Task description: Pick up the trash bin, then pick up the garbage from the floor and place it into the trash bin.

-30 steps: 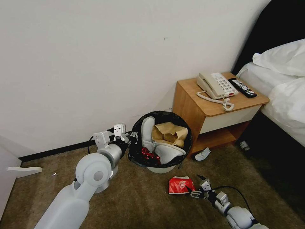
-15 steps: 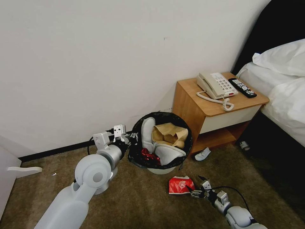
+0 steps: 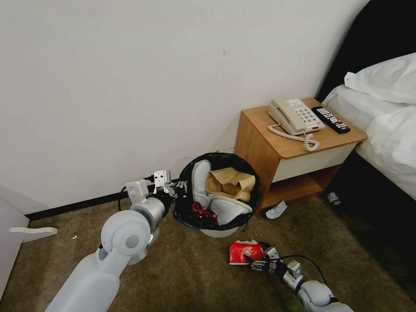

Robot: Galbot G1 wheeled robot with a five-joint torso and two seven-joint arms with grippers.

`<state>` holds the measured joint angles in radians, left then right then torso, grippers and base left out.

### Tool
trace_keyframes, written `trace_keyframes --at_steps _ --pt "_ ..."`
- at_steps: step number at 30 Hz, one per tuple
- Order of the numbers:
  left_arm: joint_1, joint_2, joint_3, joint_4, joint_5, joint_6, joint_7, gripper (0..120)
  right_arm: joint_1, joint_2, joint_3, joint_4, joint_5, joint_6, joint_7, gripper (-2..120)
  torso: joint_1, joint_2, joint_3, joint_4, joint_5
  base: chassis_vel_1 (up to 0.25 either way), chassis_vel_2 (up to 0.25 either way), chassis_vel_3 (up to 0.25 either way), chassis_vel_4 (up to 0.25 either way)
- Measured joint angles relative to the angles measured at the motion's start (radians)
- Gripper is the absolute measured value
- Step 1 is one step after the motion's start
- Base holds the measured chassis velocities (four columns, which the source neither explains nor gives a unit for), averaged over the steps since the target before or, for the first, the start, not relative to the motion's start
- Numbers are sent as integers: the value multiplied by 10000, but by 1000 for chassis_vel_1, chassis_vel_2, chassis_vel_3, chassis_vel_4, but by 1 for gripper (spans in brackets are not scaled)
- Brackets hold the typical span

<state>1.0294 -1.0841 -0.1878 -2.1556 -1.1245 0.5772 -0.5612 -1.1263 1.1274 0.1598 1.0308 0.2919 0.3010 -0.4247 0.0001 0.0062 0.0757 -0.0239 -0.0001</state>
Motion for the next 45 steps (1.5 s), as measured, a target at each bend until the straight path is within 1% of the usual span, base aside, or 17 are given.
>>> trace_keyframes --at_steps 3,8,10,14,16,19,20,21,22,24,25,27,29,30,32,40,45 --pt "33 23 -13 -68 -4 -3 2 4 74 120 -44 -105 -20 7 -39 99 0 0 0 0 0 0 0 0 0" --pt "120 88 -87 -209 -43 -4 -6 4 22 232 -47 -212 -52 40 -116 88 0 0 -1 -1 0 0 0 0 0" --pt "173 119 -122 -218 -44 -4 -7 4 -4 251 -16 -230 -48 54 -175 77 0 0 0 -1 -1 0 0 0 0" --pt "178 116 -122 -217 -38 -5 -7 4 -8 235 21 -214 -40 58 -239 68 0 0 0 0 0 0 0 0 0" --pt "139 64 -60 -182 -35 -5 -7 4 -19 139 74 -121 -18 57 -300 56 0 0 0 -1 0 0 0 0 0" --pt "126 49 -42 -168 -33 -5 -7 4 -28 112 89 -93 -9 57 -312 53 0 0 0 0 1 0 0 0 0" --pt "91 13 -17 -120 -21 -5 -7 4 -56 50 117 -35 13 56 -361 42 0 0 0 0 1 0 0 0 0" --pt "81 6 -15 -80 -12 -5 -4 4 -74 -4 130 -15 21 56 -442 38 -1 0 0 0 1 0 0 0 0" --pt "81 6 -15 -80 -12 -5 -4 4 -74 -4 130 -15 21 56 -442 38 -1 0 0 0 1 0 0 0 0" --pt "70 5 -27 -40 0 -4 14 4 -53 -53 133 -12 19 56 -590 26 0 0 0 -1 1 0 0 0 0" --pt "70 5 -27 -40 0 -4 14 4 -53 -53 133 -12 19 56 -590 26 0 0 0 -1 1 0 0 0 0" --pt "62 -11 -36 -19 5 -5 19 4 7 -57 101 -12 24 56 -631 16 0 0 0 0 1 0 0 0 0" --pt "61 -14 -38 -13 8 -5 20 4 27 -53 87 -7 29 56 -637 13 0 0 0 0 1 0 0 0 0" --pt "58 -22 -43 1 9 -5 24 4 67 -40 47 25 58 56 -641 4 0 0 0 0 2 0 0 0 0" --pt "49 -39 -56 35 22 -5 36 4 93 -40 6 72 104 56 -642 0 0 0 0 1 1 0 0 0 0" --pt "-4 -61 -61 93 25 -10 61 4 55 -215 4 205 182 57 -693 0 0 0 0 0 2 0 0 0 0" --pt "-40 -82 -55 164 13 -12 61 4 -111 -555 179 747 320 86 -687 0 0 0 0 0 1 0 0 0 0"
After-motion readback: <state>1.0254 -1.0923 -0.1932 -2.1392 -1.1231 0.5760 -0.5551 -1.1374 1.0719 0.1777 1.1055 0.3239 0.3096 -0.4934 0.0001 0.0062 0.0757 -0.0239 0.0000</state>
